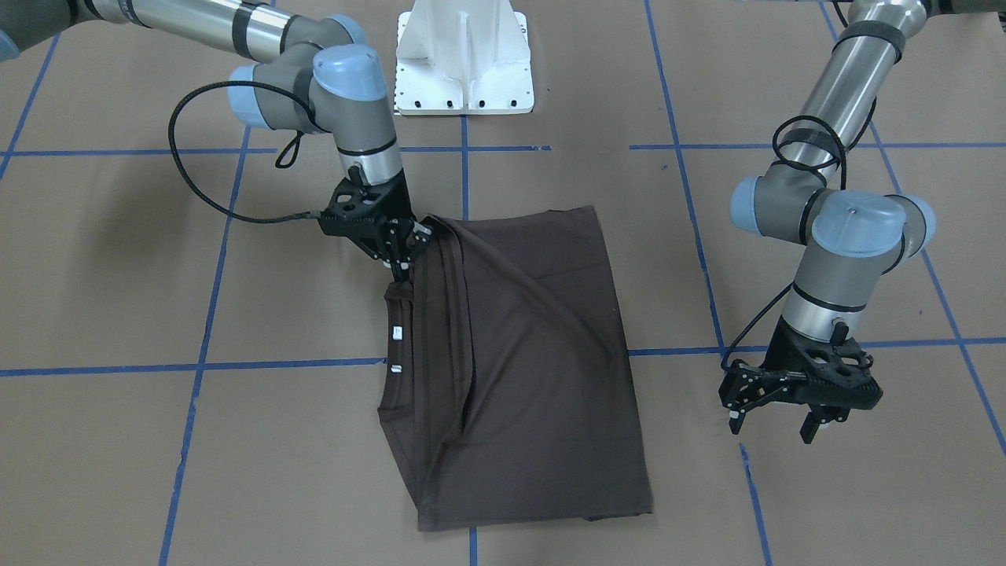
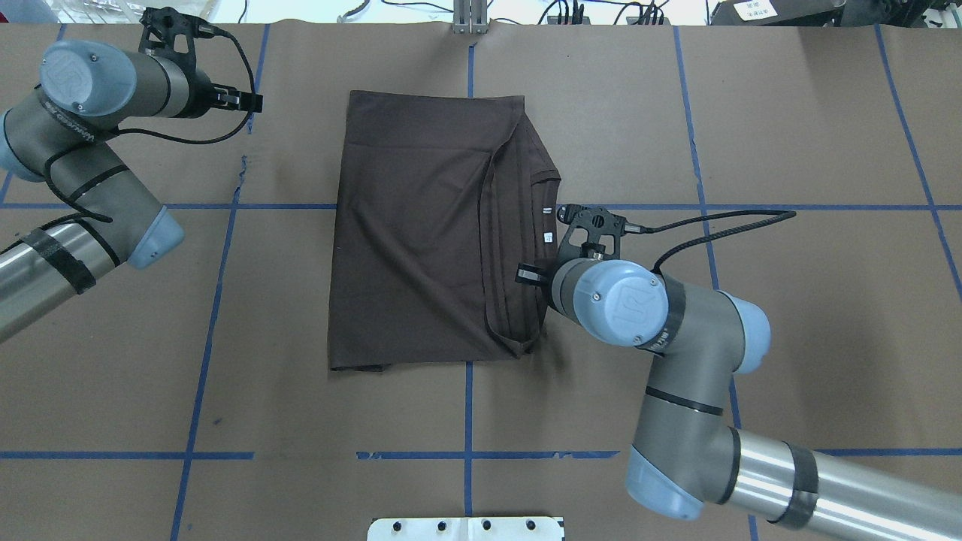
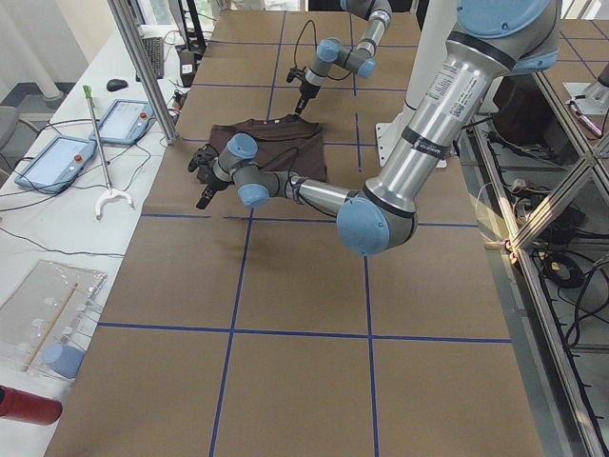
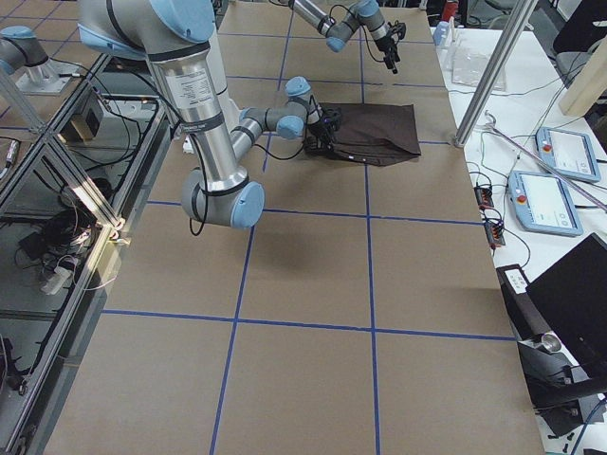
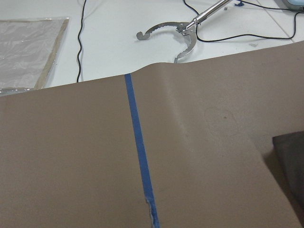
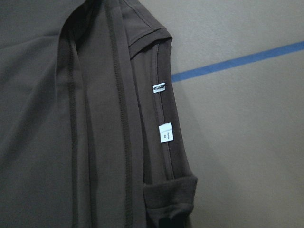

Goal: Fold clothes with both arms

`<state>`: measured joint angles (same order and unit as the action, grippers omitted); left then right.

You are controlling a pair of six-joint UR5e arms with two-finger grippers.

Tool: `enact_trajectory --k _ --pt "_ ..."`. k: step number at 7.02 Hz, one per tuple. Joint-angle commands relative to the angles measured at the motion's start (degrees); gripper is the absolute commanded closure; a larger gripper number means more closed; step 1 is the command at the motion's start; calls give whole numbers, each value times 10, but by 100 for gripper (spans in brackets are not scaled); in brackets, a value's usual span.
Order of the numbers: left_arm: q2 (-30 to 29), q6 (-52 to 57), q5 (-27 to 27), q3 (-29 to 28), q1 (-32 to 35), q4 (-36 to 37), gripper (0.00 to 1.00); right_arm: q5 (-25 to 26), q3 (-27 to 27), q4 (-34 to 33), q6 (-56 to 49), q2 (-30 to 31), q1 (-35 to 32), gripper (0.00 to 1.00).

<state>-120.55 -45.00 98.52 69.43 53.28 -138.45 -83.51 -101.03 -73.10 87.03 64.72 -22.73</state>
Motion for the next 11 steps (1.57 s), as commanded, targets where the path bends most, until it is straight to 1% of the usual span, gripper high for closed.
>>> enact_trajectory --k 1,2,3,4,5,6,7,8,9,10,11 --pt "-2 0 0 0 -1 0 0 8 -70 1 0 80 20 100" --pt "-2 0 0 1 -3 0 0 22 -79 2 0 97 38 60" --pt "-2 0 1 6 -4 0 0 49 -86 1 -9 104 50 1" --pt "-1 0 1 6 -4 0 0 28 -103 1 -34 104 50 0" --pt "-1 0 1 6 -4 1 0 7 -106 4 -103 98 51 0" --pt "-1 0 1 6 -4 0 0 9 -101 7 -175 93 59 0" --pt "-1 0 1 6 -4 1 0 7 -97 6 -228 69 59 1" --pt "-1 0 1 6 -4 1 0 7 -89 7 -284 66 62 23" --pt "0 0 1 6 -4 1 0 11 -83 6 -345 55 66 30" --pt "0 1 1 6 -4 1 0 12 -64 5 -362 39 69 33" --pt "0 1 1 6 -4 1 0 12 -60 1 -362 34 72 42"
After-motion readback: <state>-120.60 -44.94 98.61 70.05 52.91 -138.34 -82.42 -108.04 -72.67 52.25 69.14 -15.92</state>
